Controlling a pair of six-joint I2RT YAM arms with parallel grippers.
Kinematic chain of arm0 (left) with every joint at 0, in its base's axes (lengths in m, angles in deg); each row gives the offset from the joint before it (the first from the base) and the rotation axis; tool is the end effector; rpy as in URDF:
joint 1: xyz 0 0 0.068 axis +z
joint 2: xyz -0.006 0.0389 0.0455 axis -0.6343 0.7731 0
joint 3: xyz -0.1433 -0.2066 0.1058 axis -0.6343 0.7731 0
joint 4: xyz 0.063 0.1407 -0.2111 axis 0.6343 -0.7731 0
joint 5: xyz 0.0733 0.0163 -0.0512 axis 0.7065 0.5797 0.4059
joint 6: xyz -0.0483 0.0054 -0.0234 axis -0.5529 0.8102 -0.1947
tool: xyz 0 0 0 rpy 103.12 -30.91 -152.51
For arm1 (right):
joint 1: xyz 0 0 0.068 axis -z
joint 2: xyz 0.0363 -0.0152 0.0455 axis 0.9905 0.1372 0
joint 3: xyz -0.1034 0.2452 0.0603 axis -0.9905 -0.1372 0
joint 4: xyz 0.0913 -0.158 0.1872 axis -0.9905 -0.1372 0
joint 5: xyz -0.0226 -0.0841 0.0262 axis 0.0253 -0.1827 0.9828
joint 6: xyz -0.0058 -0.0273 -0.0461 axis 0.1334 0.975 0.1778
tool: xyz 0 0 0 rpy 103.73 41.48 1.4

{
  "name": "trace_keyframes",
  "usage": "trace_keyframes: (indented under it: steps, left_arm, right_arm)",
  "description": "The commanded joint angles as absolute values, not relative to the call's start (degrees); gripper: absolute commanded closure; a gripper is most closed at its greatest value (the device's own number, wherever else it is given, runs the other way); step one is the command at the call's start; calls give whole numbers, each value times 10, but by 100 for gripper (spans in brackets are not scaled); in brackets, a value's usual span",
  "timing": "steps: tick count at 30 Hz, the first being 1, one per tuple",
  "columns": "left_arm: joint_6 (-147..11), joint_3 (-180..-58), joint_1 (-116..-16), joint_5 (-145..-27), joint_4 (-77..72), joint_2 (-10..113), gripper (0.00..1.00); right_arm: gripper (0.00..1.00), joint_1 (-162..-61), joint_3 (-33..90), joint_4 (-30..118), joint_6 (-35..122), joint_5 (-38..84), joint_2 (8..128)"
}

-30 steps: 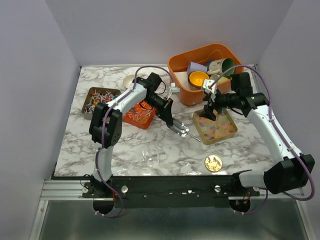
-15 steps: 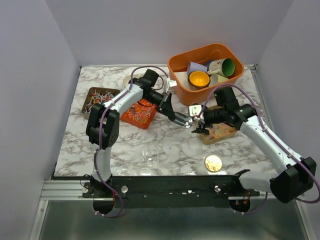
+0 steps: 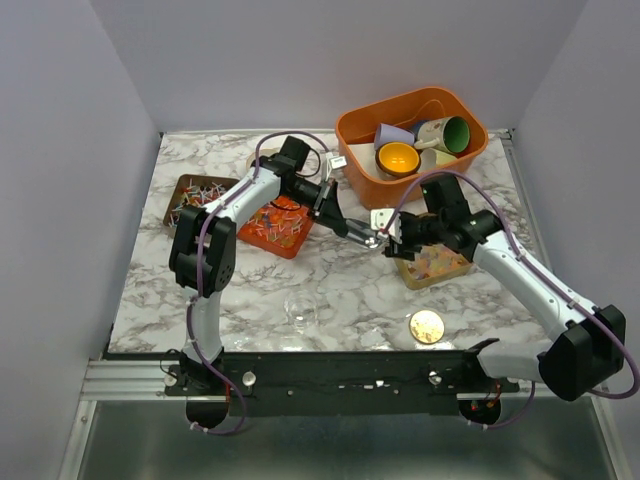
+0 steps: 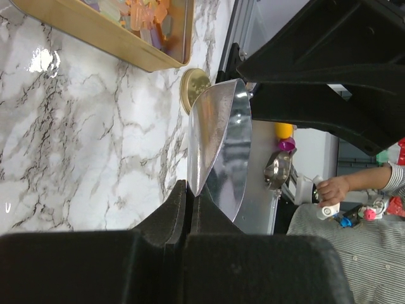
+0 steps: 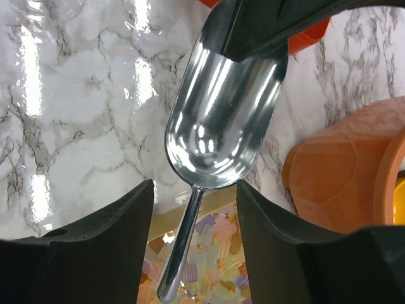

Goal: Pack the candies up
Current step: Pick up the spatula from the center of the board.

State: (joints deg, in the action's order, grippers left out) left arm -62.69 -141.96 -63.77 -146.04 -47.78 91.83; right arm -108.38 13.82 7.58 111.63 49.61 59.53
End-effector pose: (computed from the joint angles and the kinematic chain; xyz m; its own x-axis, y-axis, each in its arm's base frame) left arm 0.3711 -0.2048 0.2443 -0.8721 0.3486 -0.3434 0.4291 0.2078 -0.8790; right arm 0.2261 0.1338 0.2976 0.2851 -0.6667 -0.6887 -0.9279 -0.0118 -0.3727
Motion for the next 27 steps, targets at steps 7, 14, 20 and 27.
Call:
trace_keyframes:
  steps: [7,14,20,27]
  left_arm:
    - [-644,-1414,-637,-1498,-458,898,100]
    - [-645,-1411,-637,-1497,-457,897,100]
    - [-657,-1406,-637,-1471,-448,896,96]
    - [-622,-1448,-624,-1305,-493,881,40]
  right_arm:
    - [44,-1087,123,113,1043,428,593]
    - [67,-1087,139,113,1009,444,607]
    - [99,-1086,142,96,1017,443,602]
    - [99,-1047,183,-54,1115,404,581]
